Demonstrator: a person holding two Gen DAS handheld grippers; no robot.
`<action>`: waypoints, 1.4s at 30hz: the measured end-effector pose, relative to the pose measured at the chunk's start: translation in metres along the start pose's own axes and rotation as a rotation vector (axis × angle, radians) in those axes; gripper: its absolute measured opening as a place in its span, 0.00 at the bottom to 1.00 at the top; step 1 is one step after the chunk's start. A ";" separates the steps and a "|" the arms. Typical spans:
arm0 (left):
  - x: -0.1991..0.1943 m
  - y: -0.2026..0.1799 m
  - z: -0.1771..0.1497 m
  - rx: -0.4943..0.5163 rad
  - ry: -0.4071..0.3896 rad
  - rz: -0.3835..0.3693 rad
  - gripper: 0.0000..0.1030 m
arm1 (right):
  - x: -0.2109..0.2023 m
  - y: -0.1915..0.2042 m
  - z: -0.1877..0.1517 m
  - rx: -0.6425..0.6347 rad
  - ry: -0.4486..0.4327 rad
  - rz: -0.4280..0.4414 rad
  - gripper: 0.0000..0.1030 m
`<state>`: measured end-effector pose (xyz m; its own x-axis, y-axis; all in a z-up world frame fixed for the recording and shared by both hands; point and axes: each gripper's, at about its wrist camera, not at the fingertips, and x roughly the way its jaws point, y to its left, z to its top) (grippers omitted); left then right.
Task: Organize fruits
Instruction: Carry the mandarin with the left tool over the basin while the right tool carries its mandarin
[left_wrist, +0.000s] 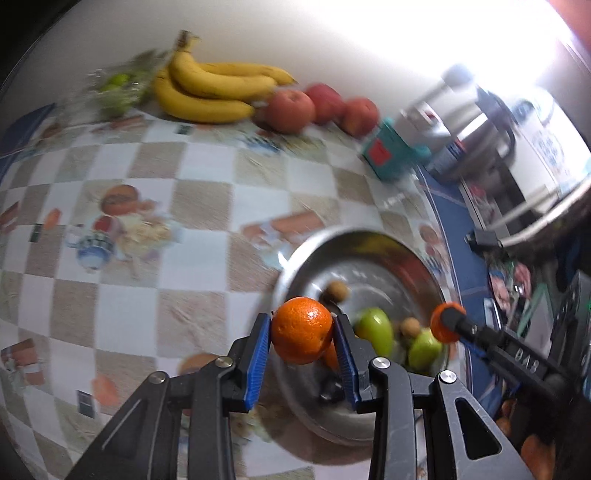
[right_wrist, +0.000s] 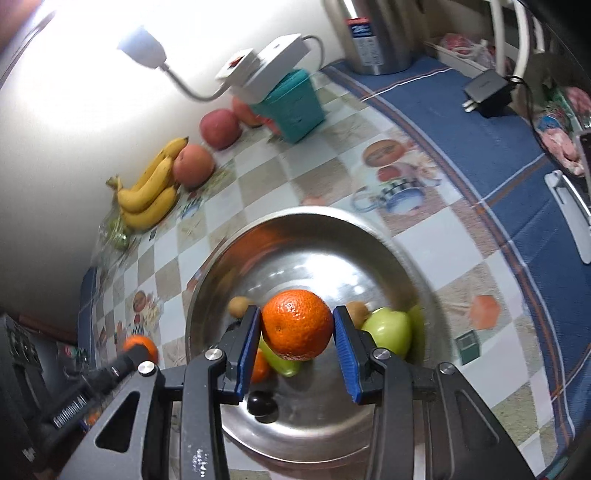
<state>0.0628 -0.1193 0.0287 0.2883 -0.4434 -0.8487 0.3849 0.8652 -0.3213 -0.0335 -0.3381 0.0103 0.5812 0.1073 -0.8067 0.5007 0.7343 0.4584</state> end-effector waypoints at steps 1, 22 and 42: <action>0.002 -0.007 -0.002 0.017 0.008 -0.003 0.36 | -0.002 -0.002 0.000 0.002 -0.001 -0.004 0.40; 0.055 -0.097 -0.064 0.276 0.191 0.009 0.36 | -0.004 -0.014 -0.033 -0.056 0.075 -0.036 0.40; 0.070 -0.095 -0.069 0.265 0.234 0.031 0.37 | 0.018 -0.007 -0.042 -0.086 0.164 -0.039 0.41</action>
<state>-0.0142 -0.2162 -0.0289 0.1063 -0.3251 -0.9397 0.6024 0.7729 -0.1992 -0.0532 -0.3130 -0.0231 0.4466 0.1800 -0.8765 0.4603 0.7937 0.3976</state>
